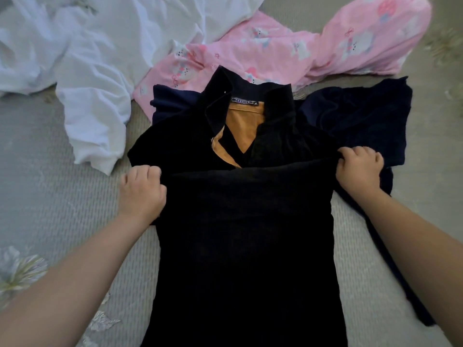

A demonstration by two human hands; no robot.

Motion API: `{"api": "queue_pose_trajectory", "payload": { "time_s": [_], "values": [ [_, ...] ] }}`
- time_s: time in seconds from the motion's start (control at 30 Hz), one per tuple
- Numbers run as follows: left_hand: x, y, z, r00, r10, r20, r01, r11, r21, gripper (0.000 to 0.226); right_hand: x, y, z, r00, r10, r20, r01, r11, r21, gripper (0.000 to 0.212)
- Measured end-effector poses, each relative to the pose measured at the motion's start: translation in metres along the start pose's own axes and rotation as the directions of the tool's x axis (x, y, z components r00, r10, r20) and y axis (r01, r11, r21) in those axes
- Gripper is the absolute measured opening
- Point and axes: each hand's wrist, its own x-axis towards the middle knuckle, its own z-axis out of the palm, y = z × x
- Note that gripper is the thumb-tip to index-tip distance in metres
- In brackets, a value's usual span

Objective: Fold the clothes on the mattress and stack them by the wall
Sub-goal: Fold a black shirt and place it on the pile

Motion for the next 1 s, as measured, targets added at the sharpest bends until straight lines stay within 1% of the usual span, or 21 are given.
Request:
{"api": "queue_pose_trajectory", "payload": {
  "time_s": [0.07,0.1,0.13,0.2,0.23,0.27,0.33,0.4,0.47,0.53,0.57,0.6,0.63,0.67,0.7,0.73,0.77,0.83,0.9,0.97,1.0],
  "values": [
    [0.004,0.01,0.006,0.992,-0.11,-0.06,0.113,0.993,0.046,0.036,-0.006,-0.006,0.007,0.999,-0.006,-0.035,0.008,0.998,0.065,0.041],
    [0.004,0.016,0.008,0.99,-0.12,-0.076,0.123,0.992,0.033,0.04,-0.013,-0.01,0.01,0.999,-0.01,-0.051,0.015,0.995,0.098,0.043],
    [0.0,0.023,0.011,0.993,-0.084,-0.085,0.085,0.996,0.018,0.044,-0.024,-0.014,0.014,0.998,-0.03,-0.062,0.037,0.991,0.127,0.044],
    [-0.019,0.038,0.019,0.989,0.111,-0.093,-0.108,0.993,0.039,0.045,-0.057,-0.019,0.024,0.987,-0.136,-0.083,0.148,0.976,0.162,0.042],
    [-0.036,0.045,0.024,0.975,0.211,-0.069,-0.208,0.977,0.05,0.044,-0.08,-0.019,0.031,0.975,-0.201,-0.096,0.215,0.963,0.161,0.042],
    [-0.056,0.05,0.032,0.958,0.286,-0.01,-0.285,0.958,0.036,0.044,-0.106,-0.016,0.039,0.962,-0.258,-0.095,0.27,0.951,0.153,0.043],
    [-0.107,0.057,0.045,0.916,0.37,0.159,-0.372,0.928,-0.018,0.047,-0.163,-0.005,0.055,0.948,-0.316,-0.023,0.316,0.938,0.14,0.048],
    [-0.163,0.058,0.054,0.852,0.407,0.329,-0.418,0.908,-0.04,0.053,-0.22,0.014,0.068,0.957,-0.271,0.104,0.256,0.958,0.132,0.055],
    [-0.215,0.055,0.057,0.78,0.42,0.464,-0.457,0.889,-0.035,0.054,-0.27,0.034,0.073,0.967,-0.125,0.224,0.096,0.986,0.139,0.058],
    [-0.256,0.053,0.056,0.718,0.386,0.58,-0.458,0.889,-0.024,0.06,-0.309,0.05,0.074,0.954,0.014,0.3,-0.064,0.986,0.156,0.061],
    [-0.272,0.053,0.055,0.69,0.37,0.622,-0.455,0.89,-0.025,0.063,-0.324,0.055,0.073,0.944,0.058,0.325,-0.112,0.982,0.152,0.062],
    [-0.285,0.055,0.053,0.662,0.352,0.662,-0.457,0.889,-0.016,0.065,-0.335,0.058,0.07,0.938,0.075,0.339,-0.128,0.982,0.136,0.063],
    [-0.294,0.058,0.052,0.636,0.331,0.697,-0.46,0.888,-0.003,0.073,-0.344,0.059,0.067,0.931,0.07,0.357,-0.118,0.986,0.114,0.062],
    [-0.301,0.06,0.052,0.629,0.309,0.714,-0.455,0.89,0.015,0.083,-0.35,0.057,0.064,0.919,0.065,0.388,-0.115,0.988,0.106,0.06],
    [-0.304,0.064,0.052,0.645,0.288,0.708,-0.441,0.897,0.037,0.09,-0.352,0.055,0.061,0.911,0.051,0.41,-0.102,0.989,0.105,0.058],
    [-0.305,0.068,0.051,0.674,0.274,0.687,-0.428,0.902,0.061,0.094,-0.354,0.051,0.059,0.913,0.009,0.409,-0.059,0.992,0.109,0.058],
    [-0.305,0.072,0.05,0.687,0.248,0.683,-0.414,0.906,0.087,0.098,-0.353,0.048,0.056,0.92,-0.062,0.386,0.018,0.993,0.118,0.059],
    [-0.306,0.075,0.055,0.691,0.232,0.685,-0.418,0.901,0.116,0.102,-0.345,0.04,0.049,0.927,-0.176,0.332,0.135,0.98,0.144,0.06],
    [-0.308,0.076,0.064,0.648,0.225,0.727,-0.431,0.896,0.107,0.096,-0.326,0.031,0.037,0.925,-0.158,0.345,0.077,0.968,0.237,0.051],
    [-0.309,0.08,0.071,0.643,0.286,0.71,-0.459,0.886,0.059,0.1,-0.3,0.026,0.028,0.966,-0.118,0.228,0.036,0.942,0.334,0.041],
    [-0.307,0.083,0.073,0.642,0.296,0.707,-0.47,0.881,0.057,0.102,-0.286,0.024,0.024,0.982,-0.111,0.155,0.049,0.933,0.356,0.039]
  ]
}}
